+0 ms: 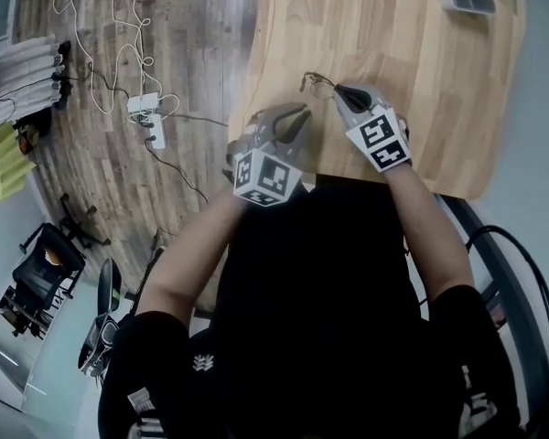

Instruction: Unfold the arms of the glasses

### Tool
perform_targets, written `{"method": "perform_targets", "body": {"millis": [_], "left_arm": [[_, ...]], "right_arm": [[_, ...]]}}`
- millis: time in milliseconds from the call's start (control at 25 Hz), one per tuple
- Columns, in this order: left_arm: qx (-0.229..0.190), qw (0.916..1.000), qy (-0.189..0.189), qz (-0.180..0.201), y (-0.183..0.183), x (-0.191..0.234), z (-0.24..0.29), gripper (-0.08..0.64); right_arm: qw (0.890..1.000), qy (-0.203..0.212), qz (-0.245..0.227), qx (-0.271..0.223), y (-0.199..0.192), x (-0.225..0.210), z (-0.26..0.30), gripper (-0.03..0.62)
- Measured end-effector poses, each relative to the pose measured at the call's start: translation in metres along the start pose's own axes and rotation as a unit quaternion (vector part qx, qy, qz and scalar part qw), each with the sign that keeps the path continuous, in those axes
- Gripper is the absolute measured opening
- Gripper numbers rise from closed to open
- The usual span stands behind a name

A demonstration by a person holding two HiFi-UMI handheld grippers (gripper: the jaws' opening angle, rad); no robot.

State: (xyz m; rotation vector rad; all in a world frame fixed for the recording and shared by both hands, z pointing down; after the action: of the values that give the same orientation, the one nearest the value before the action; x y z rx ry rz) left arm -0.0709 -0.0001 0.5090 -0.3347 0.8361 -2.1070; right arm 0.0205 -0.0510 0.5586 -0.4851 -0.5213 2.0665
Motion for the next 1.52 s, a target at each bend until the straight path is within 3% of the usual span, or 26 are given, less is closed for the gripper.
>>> {"method": "perform_targets", "body": {"millis": [240, 480, 800, 1520], "left_arm": [[0.003, 0.9997, -0.008, -0.022, 0.001, -0.002, 0.010, 0.072], [0.018, 0.9971, -0.022, -0.071, -0.005, 0.003, 0.022, 0.181], [0.011, 0.9953, -0.040, -0.088, 0.002, 0.003, 0.035, 0.186], [-0.027, 0.9947, -0.090, -0.040, 0.031, -0.021, 0.016, 0.160]], "right_arm": [[0.998, 0.009, -0.011, -0.056, -0.005, 0.008, -0.017, 0.017], [0.994, 0.022, -0.016, -0.109, -0.008, 0.012, -0.032, 0.017], [0.990, 0.036, -0.027, -0.131, -0.011, 0.022, -0.037, 0.017], [0.991, 0.025, -0.006, -0.129, -0.023, 0.033, -0.054, 0.043]]}}
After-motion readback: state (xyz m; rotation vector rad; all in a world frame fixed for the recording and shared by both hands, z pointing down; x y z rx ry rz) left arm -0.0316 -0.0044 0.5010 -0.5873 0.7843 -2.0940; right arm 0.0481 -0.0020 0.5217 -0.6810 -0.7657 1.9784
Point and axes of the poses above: the fingertips, and each gripper's own axes: z forward along the fingers, x to its left, y out of its top, the point moved 4 cm from there along -z, backward along the fingers, and after that the axes turned 9 degrees about x, right-handed, at the moved point
